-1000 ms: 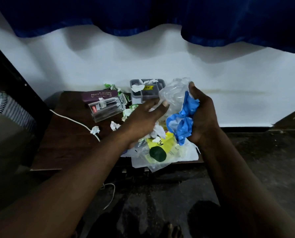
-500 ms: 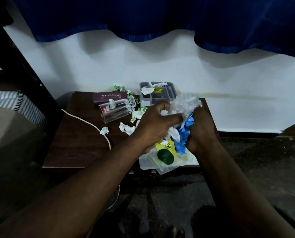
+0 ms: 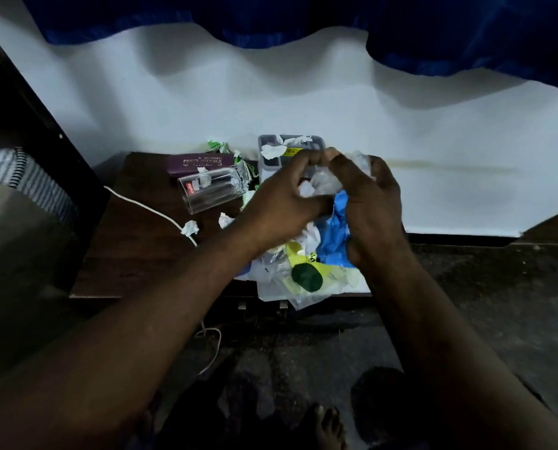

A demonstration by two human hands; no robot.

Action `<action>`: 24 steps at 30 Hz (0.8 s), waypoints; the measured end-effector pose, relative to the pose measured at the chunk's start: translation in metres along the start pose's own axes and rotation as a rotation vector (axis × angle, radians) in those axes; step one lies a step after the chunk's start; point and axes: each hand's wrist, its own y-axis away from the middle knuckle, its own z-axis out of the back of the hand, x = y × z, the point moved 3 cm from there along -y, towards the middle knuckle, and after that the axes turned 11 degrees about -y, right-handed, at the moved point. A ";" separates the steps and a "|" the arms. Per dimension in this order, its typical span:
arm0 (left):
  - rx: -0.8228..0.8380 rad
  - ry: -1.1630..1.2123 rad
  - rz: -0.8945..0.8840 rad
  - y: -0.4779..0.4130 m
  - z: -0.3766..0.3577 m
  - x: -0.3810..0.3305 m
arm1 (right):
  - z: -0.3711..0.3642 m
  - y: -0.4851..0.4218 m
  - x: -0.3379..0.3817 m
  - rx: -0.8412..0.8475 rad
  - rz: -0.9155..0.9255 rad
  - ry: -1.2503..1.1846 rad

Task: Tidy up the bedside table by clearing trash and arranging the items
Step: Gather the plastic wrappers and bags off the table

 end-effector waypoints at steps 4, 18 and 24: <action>-0.025 0.155 0.078 -0.009 0.009 0.007 | 0.012 -0.011 0.004 -0.106 0.115 0.211; 0.211 -0.972 0.056 0.004 -0.014 0.028 | 0.053 -0.029 0.018 -0.213 0.249 0.546; 0.387 -1.046 0.048 0.013 -0.027 0.022 | 0.056 -0.038 0.011 -0.027 0.169 0.842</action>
